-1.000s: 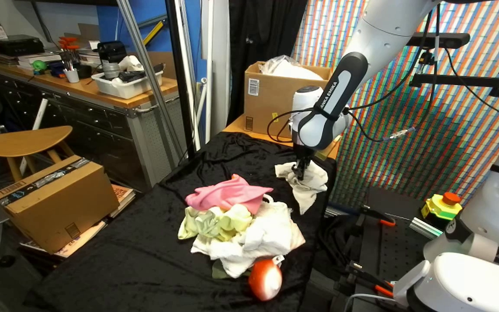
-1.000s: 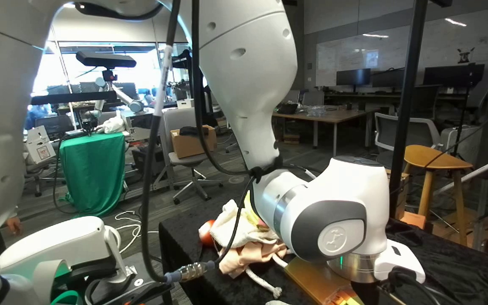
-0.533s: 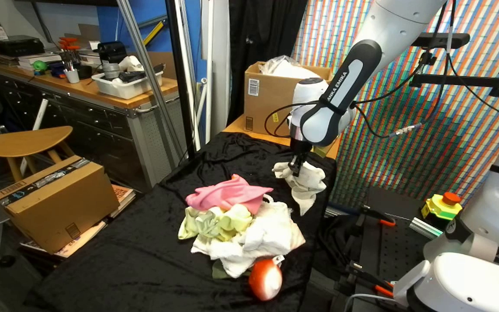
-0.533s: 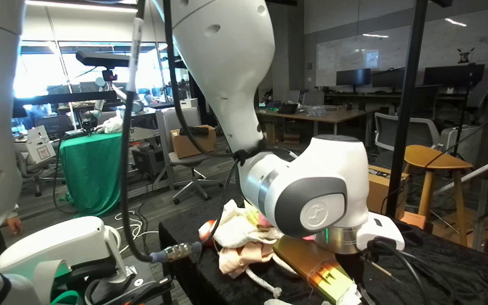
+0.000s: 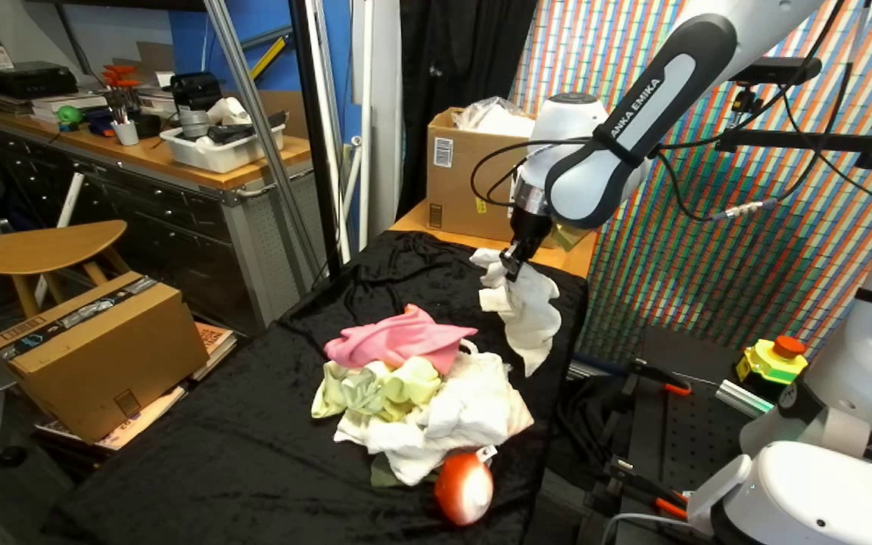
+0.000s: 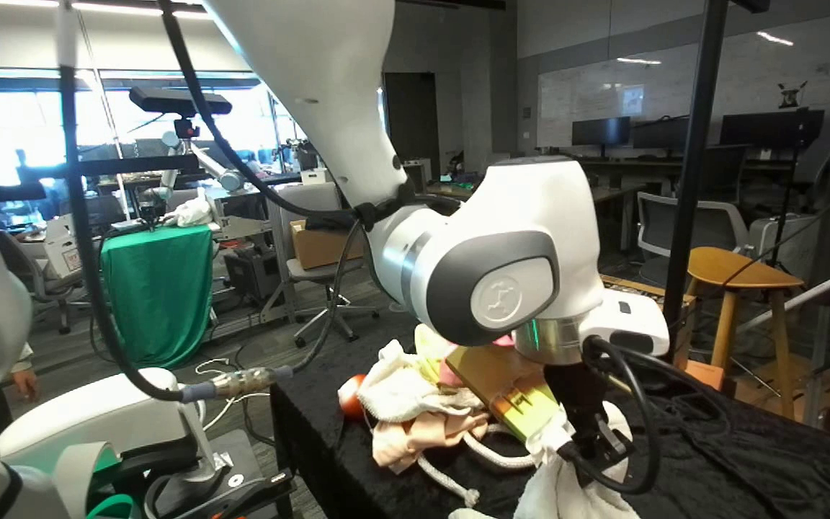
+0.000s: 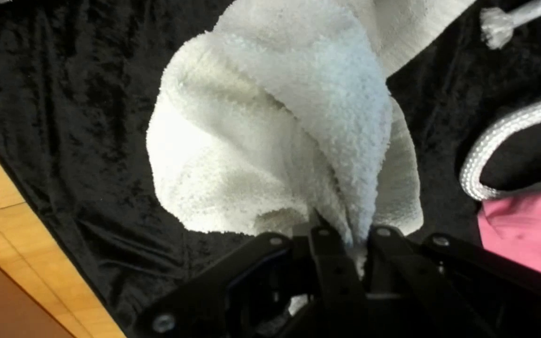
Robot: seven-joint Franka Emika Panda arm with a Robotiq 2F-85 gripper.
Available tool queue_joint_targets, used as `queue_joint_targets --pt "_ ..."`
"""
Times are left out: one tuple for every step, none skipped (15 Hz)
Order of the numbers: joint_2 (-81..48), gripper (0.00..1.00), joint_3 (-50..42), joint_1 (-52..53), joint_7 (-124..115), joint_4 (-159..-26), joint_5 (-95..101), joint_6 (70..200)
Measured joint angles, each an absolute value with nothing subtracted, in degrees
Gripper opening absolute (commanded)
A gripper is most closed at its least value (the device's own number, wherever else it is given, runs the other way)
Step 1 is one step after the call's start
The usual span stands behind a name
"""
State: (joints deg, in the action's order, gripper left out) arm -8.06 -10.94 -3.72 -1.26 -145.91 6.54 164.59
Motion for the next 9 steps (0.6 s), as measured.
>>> queue_joint_targets --pt "-6.2 0.11 -10.7 -3.5 -2.4 -146.5 6.5 164.6" --pt "-4.3 0.11 -10.5 -3.2 -3.8 -146.9 6.8 164.6" --pt "-2.5 0.11 -10.2 -2.8 -5.6 -147.2 7.8 164.5" --pt "-0.7 0.11 -9.5 -2.6 -7.2 -147.4 8.6 164.4" --pt "0.9 0.10 -8.6 -2.3 -8.8 -147.4 9.2 164.2" --pt "2.5 0.11 -7.3 -2.2 -10.4 -147.4 9.8 163.8" --pt "4.0 0.11 -5.9 -2.1 -11.7 -147.3 9.9 163.3" --pt "5.3 0.11 -4.2 -1.9 -12.9 -147.1 9.9 162.8" --pt "6.5 0.10 -2.6 -1.7 -13.7 -146.7 9.9 162.2"
